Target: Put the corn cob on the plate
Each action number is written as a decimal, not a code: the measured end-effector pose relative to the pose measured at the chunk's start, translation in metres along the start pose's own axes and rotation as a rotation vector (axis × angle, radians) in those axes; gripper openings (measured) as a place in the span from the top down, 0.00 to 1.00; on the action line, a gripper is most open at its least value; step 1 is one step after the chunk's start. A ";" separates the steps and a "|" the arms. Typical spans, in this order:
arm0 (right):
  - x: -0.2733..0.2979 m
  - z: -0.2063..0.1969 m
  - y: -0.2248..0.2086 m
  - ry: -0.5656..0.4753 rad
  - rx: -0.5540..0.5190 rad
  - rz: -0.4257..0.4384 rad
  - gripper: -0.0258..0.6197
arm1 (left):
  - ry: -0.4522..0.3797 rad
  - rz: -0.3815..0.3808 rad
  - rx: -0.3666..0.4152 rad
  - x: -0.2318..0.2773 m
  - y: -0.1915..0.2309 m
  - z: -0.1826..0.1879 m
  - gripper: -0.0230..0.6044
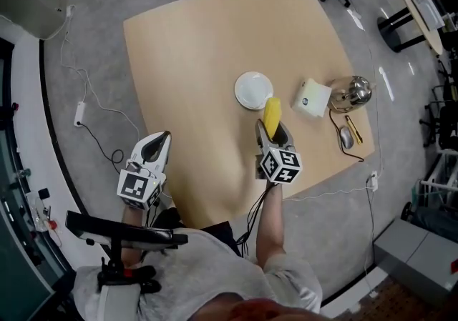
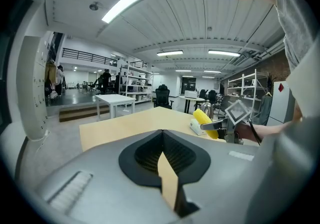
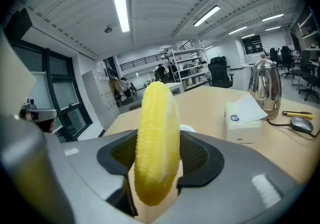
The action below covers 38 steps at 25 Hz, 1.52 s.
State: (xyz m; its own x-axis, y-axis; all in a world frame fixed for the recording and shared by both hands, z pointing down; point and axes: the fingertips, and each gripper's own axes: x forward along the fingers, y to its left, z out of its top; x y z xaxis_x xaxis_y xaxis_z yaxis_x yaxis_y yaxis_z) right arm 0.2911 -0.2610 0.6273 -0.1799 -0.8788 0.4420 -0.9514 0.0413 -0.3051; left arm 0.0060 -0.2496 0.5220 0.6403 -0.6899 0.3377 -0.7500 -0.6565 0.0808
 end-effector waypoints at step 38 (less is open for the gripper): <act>0.138 -0.037 -0.034 0.241 0.006 -0.034 0.58 | 0.061 0.063 -0.052 0.018 0.039 -0.012 0.93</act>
State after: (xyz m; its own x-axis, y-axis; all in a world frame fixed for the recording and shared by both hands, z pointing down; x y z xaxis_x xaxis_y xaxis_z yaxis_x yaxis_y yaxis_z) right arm 0.2894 -0.3658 0.7296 -0.2024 -0.7407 0.6406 -0.9567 0.0098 -0.2909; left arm -0.0140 -0.2835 0.5425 0.5812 -0.7085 0.4002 -0.7973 -0.5943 0.1057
